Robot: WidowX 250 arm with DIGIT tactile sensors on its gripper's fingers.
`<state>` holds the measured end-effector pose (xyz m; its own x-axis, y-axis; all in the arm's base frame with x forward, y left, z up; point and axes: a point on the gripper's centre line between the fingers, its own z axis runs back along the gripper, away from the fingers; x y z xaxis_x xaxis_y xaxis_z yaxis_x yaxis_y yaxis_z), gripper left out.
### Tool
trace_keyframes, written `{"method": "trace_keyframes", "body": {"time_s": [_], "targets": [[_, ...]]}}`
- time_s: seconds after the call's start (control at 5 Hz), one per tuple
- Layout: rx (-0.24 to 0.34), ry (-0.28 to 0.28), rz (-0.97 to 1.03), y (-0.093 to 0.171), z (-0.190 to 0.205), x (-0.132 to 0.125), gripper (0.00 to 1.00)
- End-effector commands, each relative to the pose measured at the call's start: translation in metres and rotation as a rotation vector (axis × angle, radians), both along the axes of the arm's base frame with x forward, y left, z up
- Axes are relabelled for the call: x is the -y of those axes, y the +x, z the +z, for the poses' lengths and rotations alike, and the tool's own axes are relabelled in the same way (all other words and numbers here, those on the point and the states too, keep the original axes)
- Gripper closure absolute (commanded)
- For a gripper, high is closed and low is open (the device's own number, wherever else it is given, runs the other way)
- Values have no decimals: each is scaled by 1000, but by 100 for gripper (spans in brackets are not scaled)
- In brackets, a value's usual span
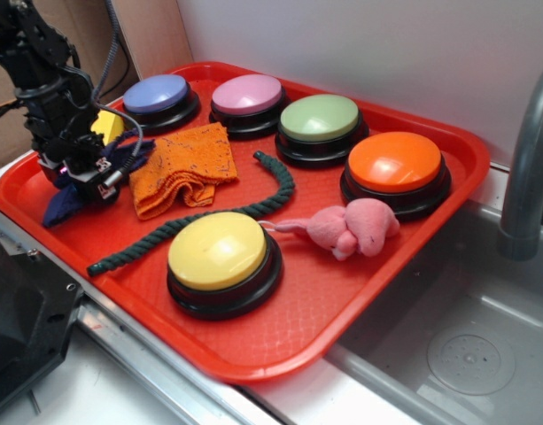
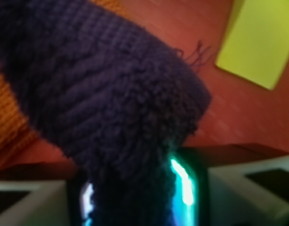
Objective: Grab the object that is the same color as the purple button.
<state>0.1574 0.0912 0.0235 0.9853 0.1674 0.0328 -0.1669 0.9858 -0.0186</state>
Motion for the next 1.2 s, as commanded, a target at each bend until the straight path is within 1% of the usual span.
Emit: {"method": "trace_keyframes", "body": {"time_s": [0.0, 0.2, 0.4, 0.6, 0.8, 1.0], "targets": [[32, 46, 32, 13, 63, 15, 100], [72, -20, -9, 25, 92, 44, 100], [85, -76, -123, 36, 122, 84, 100], [92, -90, -211, 41, 138, 111, 100], [91, -99, -272, 44, 131, 118, 100], [80, -27, -259, 38, 125, 112, 100]]}}
